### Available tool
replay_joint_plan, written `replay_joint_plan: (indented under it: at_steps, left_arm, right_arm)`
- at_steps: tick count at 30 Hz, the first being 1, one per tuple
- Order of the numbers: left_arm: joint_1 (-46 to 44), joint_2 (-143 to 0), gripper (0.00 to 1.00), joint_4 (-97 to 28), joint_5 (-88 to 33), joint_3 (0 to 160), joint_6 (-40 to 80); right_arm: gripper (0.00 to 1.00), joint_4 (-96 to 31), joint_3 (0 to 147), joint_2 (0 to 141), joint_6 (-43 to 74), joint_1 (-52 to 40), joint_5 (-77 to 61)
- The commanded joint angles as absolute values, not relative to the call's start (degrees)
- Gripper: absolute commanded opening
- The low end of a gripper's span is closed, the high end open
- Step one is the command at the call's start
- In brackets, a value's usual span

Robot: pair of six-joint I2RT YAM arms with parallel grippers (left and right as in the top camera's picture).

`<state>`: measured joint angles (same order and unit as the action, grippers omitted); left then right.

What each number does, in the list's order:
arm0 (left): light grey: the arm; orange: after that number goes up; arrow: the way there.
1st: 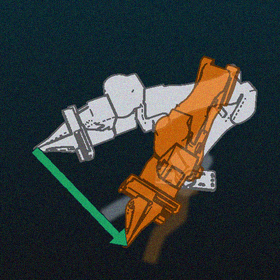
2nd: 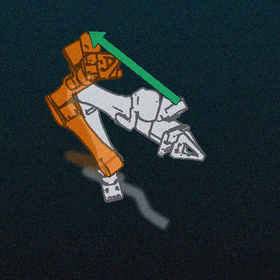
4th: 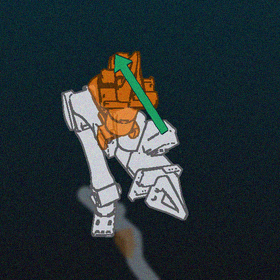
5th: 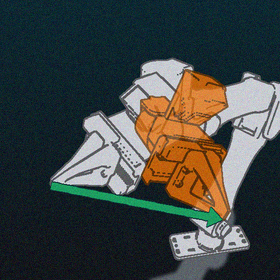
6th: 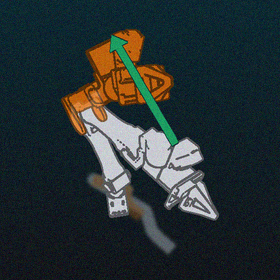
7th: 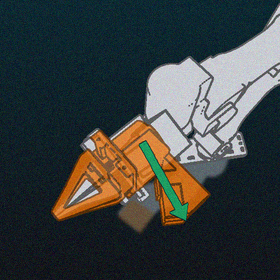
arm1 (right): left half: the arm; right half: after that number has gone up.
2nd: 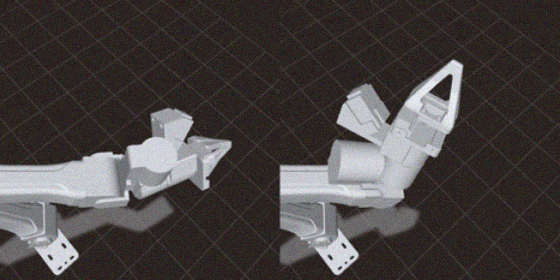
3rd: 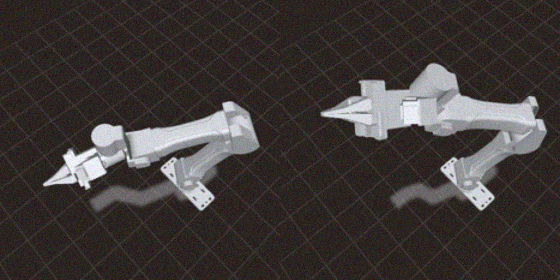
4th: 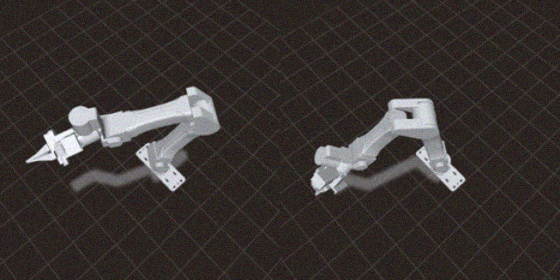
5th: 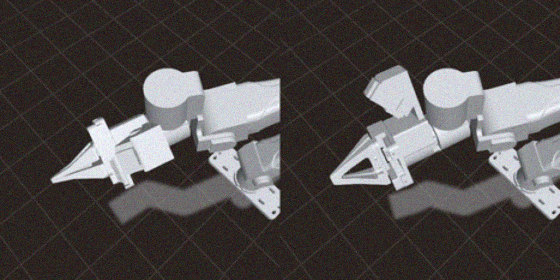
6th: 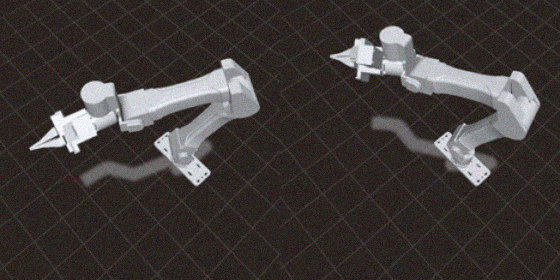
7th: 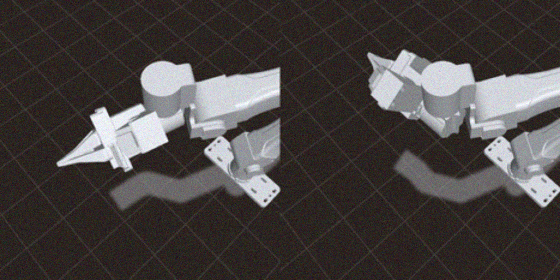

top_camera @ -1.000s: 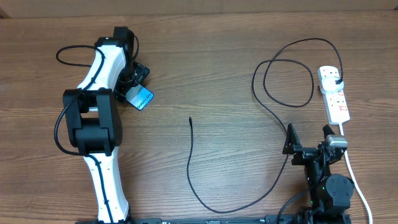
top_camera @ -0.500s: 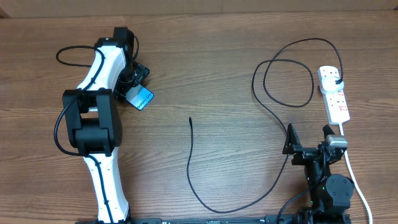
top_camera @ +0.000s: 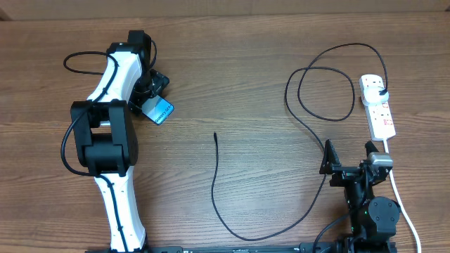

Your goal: Plug charger to phone and switch on socket

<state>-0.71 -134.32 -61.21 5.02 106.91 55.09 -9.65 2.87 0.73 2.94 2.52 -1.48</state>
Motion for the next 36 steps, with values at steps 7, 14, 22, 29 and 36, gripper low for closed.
replay_joint_plan:
  at_steps: [7,14,22,29,36]
  left_arm:
    - [-1.2,-142.8,1.0,-58.7,1.3,103.2,53.8]
    - [-1.2,-142.8,1.0,-56.9,0.1,103.2,53.8]
    - [-1.2,-142.8,1.0,-58.4,-0.3,103.2,53.8]
    - [-1.2,-142.8,1.0,-58.4,-2.0,103.2,53.7]
    - [-1.2,-142.8,1.0,-57.8,-2.5,103.2,53.7]
  right_arm:
    - [1.0,-9.3,2.5,0.2,2.6,2.2,-1.1]
    - [1.0,-9.3,2.5,0.2,2.6,2.2,-1.1]
    - [1.0,-9.3,2.5,0.2,2.6,2.2,-1.1]
    - [1.0,-9.3,2.5,0.2,2.6,2.2,-1.1]
    - [1.0,-9.3,2.5,0.2,2.6,2.2,-1.1]
